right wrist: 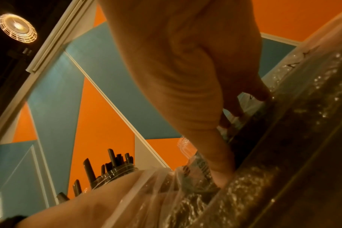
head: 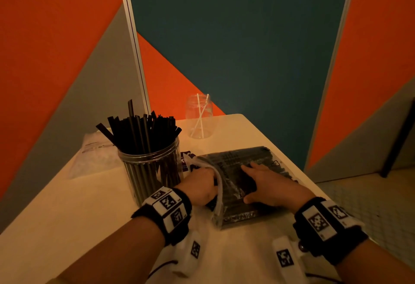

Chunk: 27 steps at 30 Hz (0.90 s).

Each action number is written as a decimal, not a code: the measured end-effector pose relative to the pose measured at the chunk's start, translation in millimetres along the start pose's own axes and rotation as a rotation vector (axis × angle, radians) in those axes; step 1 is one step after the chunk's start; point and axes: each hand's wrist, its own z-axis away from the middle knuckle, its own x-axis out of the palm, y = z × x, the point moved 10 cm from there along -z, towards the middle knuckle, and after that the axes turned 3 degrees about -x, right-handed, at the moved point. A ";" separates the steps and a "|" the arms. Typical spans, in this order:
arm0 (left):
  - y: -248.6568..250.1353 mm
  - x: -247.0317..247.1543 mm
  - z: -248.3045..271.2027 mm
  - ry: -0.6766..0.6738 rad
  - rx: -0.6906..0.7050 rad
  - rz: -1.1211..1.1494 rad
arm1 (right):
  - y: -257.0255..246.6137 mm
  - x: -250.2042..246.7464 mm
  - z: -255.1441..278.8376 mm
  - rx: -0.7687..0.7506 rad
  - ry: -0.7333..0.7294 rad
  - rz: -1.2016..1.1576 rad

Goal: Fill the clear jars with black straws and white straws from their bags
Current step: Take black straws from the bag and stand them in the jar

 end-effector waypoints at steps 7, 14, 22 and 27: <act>5.9 7.2 6.8 -0.202 -0.014 -0.049 | -3.9 -2.2 3.0 0.024 -0.031 0.017; -3.8 7.3 21.4 -0.233 -0.023 -0.250 | -1.8 -3.4 6.1 0.060 -0.041 0.033; -31.6 -9.0 56.4 -0.179 -0.061 -0.274 | -0.1 -1.3 6.6 0.060 -0.040 0.016; -23.7 -6.3 48.9 -0.090 -0.055 -0.251 | -3.9 -3.2 6.6 0.048 -0.047 0.039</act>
